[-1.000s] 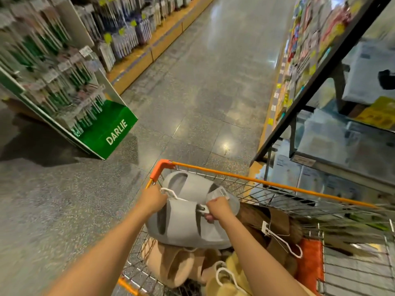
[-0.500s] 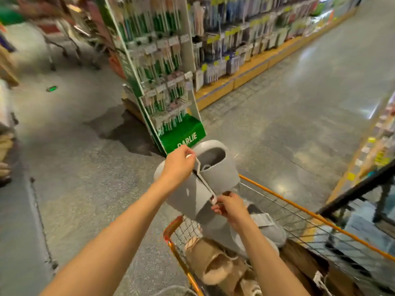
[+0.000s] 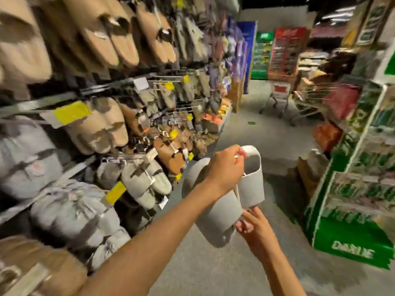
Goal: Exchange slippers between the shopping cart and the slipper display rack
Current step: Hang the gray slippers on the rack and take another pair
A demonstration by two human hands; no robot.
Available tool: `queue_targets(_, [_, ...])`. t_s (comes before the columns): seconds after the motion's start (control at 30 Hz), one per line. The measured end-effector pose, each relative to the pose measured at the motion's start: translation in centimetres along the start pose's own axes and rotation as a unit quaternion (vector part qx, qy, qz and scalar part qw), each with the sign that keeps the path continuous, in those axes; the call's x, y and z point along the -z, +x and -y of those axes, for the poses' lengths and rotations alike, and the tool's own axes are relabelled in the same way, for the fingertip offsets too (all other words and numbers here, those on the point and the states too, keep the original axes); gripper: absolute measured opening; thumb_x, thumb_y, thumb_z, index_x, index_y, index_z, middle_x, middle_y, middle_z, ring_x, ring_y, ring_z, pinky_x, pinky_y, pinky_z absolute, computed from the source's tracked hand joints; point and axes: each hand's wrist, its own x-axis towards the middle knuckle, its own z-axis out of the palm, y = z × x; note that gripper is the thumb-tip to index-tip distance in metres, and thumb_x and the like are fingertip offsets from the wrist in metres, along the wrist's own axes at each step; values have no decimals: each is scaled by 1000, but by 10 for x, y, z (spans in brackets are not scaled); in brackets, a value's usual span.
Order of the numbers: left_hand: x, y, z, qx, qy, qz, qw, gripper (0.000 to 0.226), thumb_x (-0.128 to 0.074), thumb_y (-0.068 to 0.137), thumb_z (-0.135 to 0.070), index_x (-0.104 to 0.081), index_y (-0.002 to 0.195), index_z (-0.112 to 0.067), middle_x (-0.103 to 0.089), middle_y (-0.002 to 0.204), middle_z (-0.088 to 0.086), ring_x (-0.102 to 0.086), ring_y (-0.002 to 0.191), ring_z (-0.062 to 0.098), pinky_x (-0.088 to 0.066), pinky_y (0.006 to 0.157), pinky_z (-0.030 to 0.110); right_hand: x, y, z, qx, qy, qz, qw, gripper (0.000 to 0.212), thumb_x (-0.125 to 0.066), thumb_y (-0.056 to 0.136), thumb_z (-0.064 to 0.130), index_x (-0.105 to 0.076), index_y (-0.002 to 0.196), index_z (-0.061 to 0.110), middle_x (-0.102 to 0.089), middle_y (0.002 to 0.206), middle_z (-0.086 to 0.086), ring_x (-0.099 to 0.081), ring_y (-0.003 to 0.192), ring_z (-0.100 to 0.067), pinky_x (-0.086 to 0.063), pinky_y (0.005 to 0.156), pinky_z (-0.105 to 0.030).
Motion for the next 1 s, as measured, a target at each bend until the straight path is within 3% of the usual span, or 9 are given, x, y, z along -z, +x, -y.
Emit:
queue_targets(0.07, [43, -4, 16, 4, 14, -48, 999, 25, -44, 91, -12, -66, 103, -18, -68, 107, 14, -59, 101, 34, -47, 81, 38, -44, 7, -11, -35, 12, 66, 997, 29, -66, 73, 5, -64, 99, 19, -65, 77, 2, -52, 61, -11, -39, 59, -24])
queue_targets(0.2, [117, -21, 46, 22, 46, -128, 990, 25, -45, 91, -10, -67, 99, -16, -68, 104, 12, -59, 97, 31, -45, 77, 32, -119, 17, -48, -97, 51, 151, 982, 65, -89, 33, 16, -67, 94, 20, -67, 75, -2, -59, 58, -13, -51, 51, -19])
queue_targets(0.3, [159, -35, 70, 57, 65, -174, 981, 23, -47, 91, -10, -68, 98, -16, -68, 106, 11, -60, 97, 31, -44, 76, 31, -160, 20, -76, -149, 72, 183, 969, 58, -91, 25, 17, -72, 80, 23, -70, 69, 0, -63, 53, -11, -54, 51, -18])
queue_targets(0.37, [180, -43, 86, 85, 83, -198, 973, 22, -47, 91, -11, -67, 98, -17, -69, 102, 11, -60, 93, 30, -42, 71, 31, -180, 21, -92, -185, 56, 213, 958, 44, -87, 38, 15, -72, 79, 21, -70, 68, 0, -63, 53, -10, -54, 52, -18])
queue_targets(0.47, [205, -51, 107, 129, 105, -224, 960, 23, -44, 91, -13, -67, 96, -19, -69, 97, 8, -58, 81, 24, -40, 61, 28, -208, 26, -104, -220, 41, 281, 933, 24, -55, 69, 2, -61, 89, 14, -66, 66, 1, -57, 49, -9, -52, 49, -17])
queue_targets(0.6, [227, -45, 129, 164, 120, -247, 947, 25, -43, 91, -11, -66, 97, -17, -67, 90, 16, -55, 77, 29, -35, 61, 27, -238, 40, -110, -239, 9, 340, 909, 31, -62, 58, -3, -57, 85, 11, -64, 60, 1, -54, 45, -8, -48, 45, -17])
queue_targets(0.77, [240, -13, 163, 216, 183, -241, 928, 28, -40, 93, -17, -54, 117, -22, -61, 117, 9, -56, 107, 29, -45, 85, 35, -258, 85, -111, -286, 7, 330, 900, 21, -42, 86, -9, -55, 85, 7, -66, 58, -3, -58, 42, -9, -48, 39, -17])
queue_targets(0.83, [241, 1, 173, 228, 215, -257, 914, 32, -39, 94, -16, -50, 124, -21, -53, 127, 8, -49, 117, 28, -41, 96, 37, -261, 110, -108, -299, 0, 325, 897, 22, -38, 91, -8, -57, 88, 4, -67, 59, -5, -61, 45, -11, -51, 41, -18])
queue_targets(1.0, [249, 18, 193, 288, 348, -312, 836, 37, -39, 92, -12, -51, 128, -14, -47, 128, 13, -33, 127, 29, -28, 105, 37, -282, 157, -99, -311, -9, 312, 898, 21, -39, 93, -9, -57, 91, 1, -69, 62, -10, -66, 51, -16, -55, 46, -20])
